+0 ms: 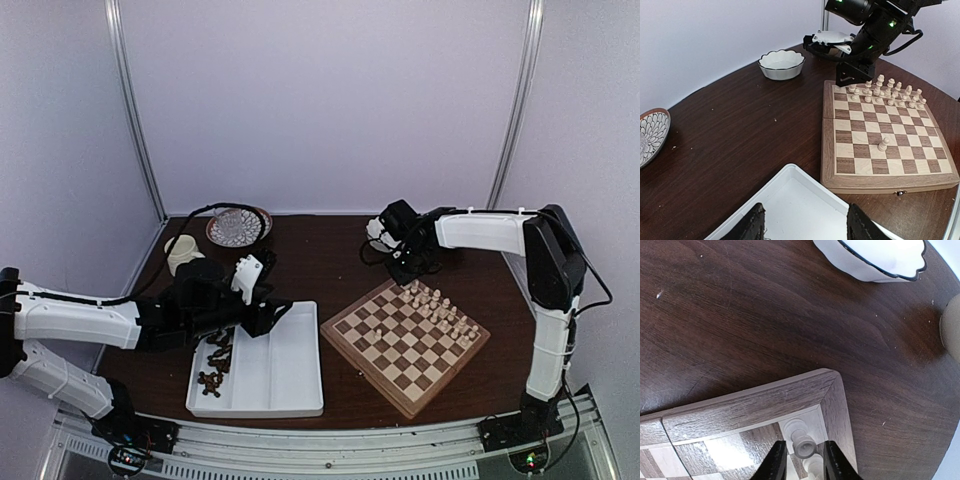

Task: Set up the chess pieces on the board
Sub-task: Place the rook at h1, then pick up the pawn from the chessboard, then place the pawn at h2.

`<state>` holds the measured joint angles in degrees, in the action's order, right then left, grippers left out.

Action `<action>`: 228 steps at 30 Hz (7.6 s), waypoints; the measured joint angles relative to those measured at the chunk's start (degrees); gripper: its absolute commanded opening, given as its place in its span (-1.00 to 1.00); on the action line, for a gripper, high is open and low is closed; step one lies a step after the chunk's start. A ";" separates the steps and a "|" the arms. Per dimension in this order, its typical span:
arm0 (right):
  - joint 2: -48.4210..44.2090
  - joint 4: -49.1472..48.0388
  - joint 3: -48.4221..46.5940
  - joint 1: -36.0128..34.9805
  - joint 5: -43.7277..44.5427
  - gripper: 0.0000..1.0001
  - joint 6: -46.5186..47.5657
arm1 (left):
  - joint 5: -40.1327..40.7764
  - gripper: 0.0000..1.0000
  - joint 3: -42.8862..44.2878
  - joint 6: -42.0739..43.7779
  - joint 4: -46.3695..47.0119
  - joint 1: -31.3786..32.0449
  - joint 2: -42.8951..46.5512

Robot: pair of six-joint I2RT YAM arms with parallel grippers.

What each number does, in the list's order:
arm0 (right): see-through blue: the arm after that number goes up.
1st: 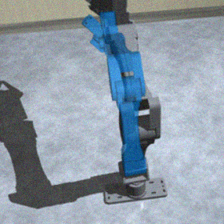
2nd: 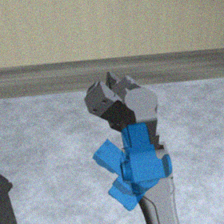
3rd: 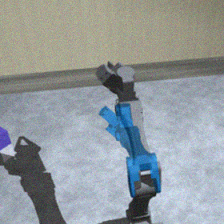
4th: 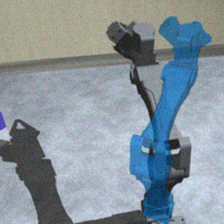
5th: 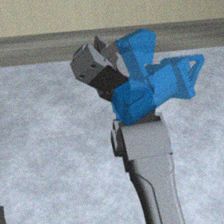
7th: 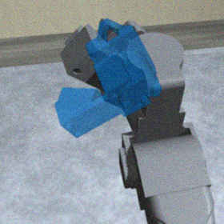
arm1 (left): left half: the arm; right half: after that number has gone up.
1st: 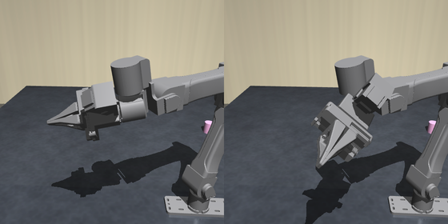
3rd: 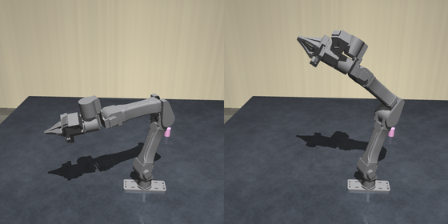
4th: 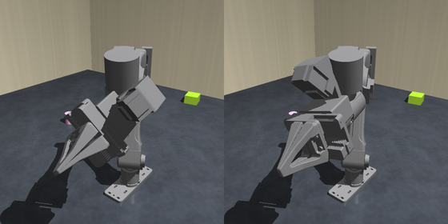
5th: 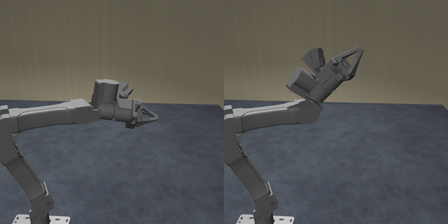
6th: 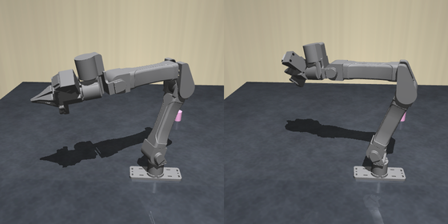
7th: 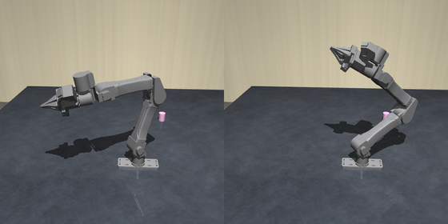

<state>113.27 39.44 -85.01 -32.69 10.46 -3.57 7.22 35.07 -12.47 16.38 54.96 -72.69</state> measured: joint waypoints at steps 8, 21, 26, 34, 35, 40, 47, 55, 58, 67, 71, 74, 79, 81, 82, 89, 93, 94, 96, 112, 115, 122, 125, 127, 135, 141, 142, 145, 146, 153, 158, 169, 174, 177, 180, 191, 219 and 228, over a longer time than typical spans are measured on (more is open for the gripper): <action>0.00 0.00 0.00 0.00 -0.02 -0.44 -0.31 | -0.24 0.11 0.00 -0.07 -0.02 0.00 0.00; 0.00 0.02 0.00 0.13 1.03 -0.54 -0.92 | -0.70 0.12 0.15 -0.09 -0.22 0.00 -0.02; 0.00 0.04 0.00 0.31 1.18 -0.55 -0.92 | -0.81 0.12 0.24 -0.11 -0.26 0.00 -0.02; 0.00 0.24 0.00 0.33 1.20 -0.48 -0.90 | -0.83 0.12 0.28 -0.09 -0.39 0.00 -0.02; 0.00 0.24 0.00 0.33 1.18 -0.46 -0.87 | -0.83 0.12 0.28 -0.09 -0.39 0.00 -0.02; -0.11 0.44 0.00 0.33 1.14 -0.24 -0.72 | -0.83 0.13 0.28 -0.09 -0.50 0.00 -0.02; -4.87 0.24 1.68 -0.68 1.46 -0.25 -0.63 | -0.83 0.13 0.28 -0.11 -0.57 0.00 -0.02; -11.93 2.60 1.29 -8.07 0.28 -0.25 1.33 | -0.72 0.13 0.28 -0.09 -0.57 0.00 -0.02; -11.91 6.10 1.09 -11.78 -2.47 -0.25 3.08 | -0.59 0.13 0.28 -0.07 -0.57 0.00 -0.02; -7.78 13.97 0.87 -16.57 -10.60 -0.24 5.40 | 0.48 0.13 0.15 -0.04 -0.09 0.00 0.66; -6.16 15.91 0.87 -16.87 -13.11 -0.24 5.95 | 0.83 0.13 0.13 -0.04 0.22 0.00 1.62; -5.68 16.96 0.74 -17.11 -14.32 -0.25 6.27 | 0.94 0.13 0.04 -0.02 0.31 0.00 1.97; -4.20 18.08 -0.13 -17.22 -15.02 -0.27 6.56 | 0.96 0.13 -0.04 -0.02 0.28 0.00 1.97; -3.74 18.38 -0.24 -17.22 -15.13 -0.31 6.67 | 0.96 0.13 -0.04 -0.02 0.28 0.00 1.97; -3.54 18.60 -0.26 -17.22 -15.17 -0.34 6.71 | 0.96 0.13 -0.04 -0.02 0.28 0.00 1.97; -2.69 19.52 -0.90 -17.22 -15.17 -0.42 6.88 | 0.94 0.13 -0.04 -0.02 0.28 0.00 1.97; -2.67 19.67 -1.01 -17.22 -15.15 -0.44 6.86 | 0.94 0.14 -0.04 -0.02 0.28 0.00 1.97; -2.67 19.74 -1.01 -17.22 -15.15 -0.45 6.86 | 0.94 0.13 -0.04 -0.02 0.26 0.00 1.97; -2.58 19.85 -1.01 -17.22 -15.13 -0.46 6.86 | 0.94 0.14 -0.04 -0.02 0.26 0.00 1.97; -1.38 20.35 -1.33 -17.22 -15.06 -0.73 6.91 | 0.94 0.14 -0.04 -0.02 0.26 0.00 1.97; -1.38 20.31 -1.36 -17.22 -14.67 -0.81 6.73 | 0.92 0.14 -0.04 -0.02 0.26 0.00 1.97; -2.99 17.86 -1.07 -16.87 -11.69 -0.80 6.08 | 0.94 0.13 -0.04 0.00 0.26 0.00 1.97; -5.79 15.78 -0.50 -16.04 -10.56 -0.80 5.29 | 0.94 0.13 -0.04 0.00 0.26 0.00 1.97; -7.78 14.36 -0.20 -14.73 -9.68 -0.80 4.85 | 0.94 0.13 -0.04 0.00 0.26 0.00 1.95; -8.85 10.32 -0.11 -9.44 -5.46 -0.82 3.02 | 0.94 0.13 -0.04 0.00 0.26 0.00 1.95; -6.43 8.15 -0.11 -7.30 -2.58 -0.82 1.88 | 0.94 0.14 -0.04 -0.02 0.24 0.00 1.95; -6.01 7.82 -0.11 -7.08 -2.23 -0.81 1.84 | 0.94 0.14 -0.04 -0.02 0.26 0.00 1.95; -4.85 6.67 -0.11 -6.62 -1.25 -0.81 1.84 | 0.92 0.14 -0.04 -0.04 0.26 0.00 1.95; -4.46 6.36 -0.11 -6.43 -1.05 -0.82 1.84 | 0.92 0.14 -0.04 -0.04 0.26 0.00 1.95; -2.14 5.18 -0.15 -5.53 0.17 -0.80 1.84 | 0.94 0.14 -0.04 -0.04 0.13 0.00 1.90; -1.29 4.76 -0.22 -4.96 0.59 -0.79 1.81 | 0.94 0.14 -0.04 -0.04 0.09 0.00 1.90; 0.39 4.37 -0.57 -4.33 1.05 -0.76 1.79 | 0.94 0.14 -0.04 -0.04 0.09 0.00 1.90; 0.42 4.24 -0.98 -4.13 0.98 -0.75 1.77 | 0.94 0.14 -0.04 -0.04 0.09 0.00 1.90; 0.42 4.24 -0.98 -4.13 0.92 -0.74 1.77 | 0.94 0.14 -0.04 -0.04 0.09 0.00 1.90; 0.42 4.28 -1.01 -4.13 0.68 -0.71 1.77 | 0.94 0.14 -0.04 -0.04 0.07 0.00 1.90; 1.20 4.61 -2.01 -4.13 -0.04 -0.68 1.81 | 0.94 0.14 -0.04 -0.04 0.09 0.00 1.90; 1.46 6.05 -2.08 -3.87 -0.26 -0.47 1.79 | 0.94 0.14 -0.04 -0.04 0.07 0.00 1.90; 1.51 6.05 -2.16 -3.80 -0.42 -0.42 1.79 | 0.92 0.14 -0.04 -0.04 0.07 0.00 1.90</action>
<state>114.78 45.50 -87.18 -36.49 10.04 -1.78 8.14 35.03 -12.51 16.45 54.96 -70.78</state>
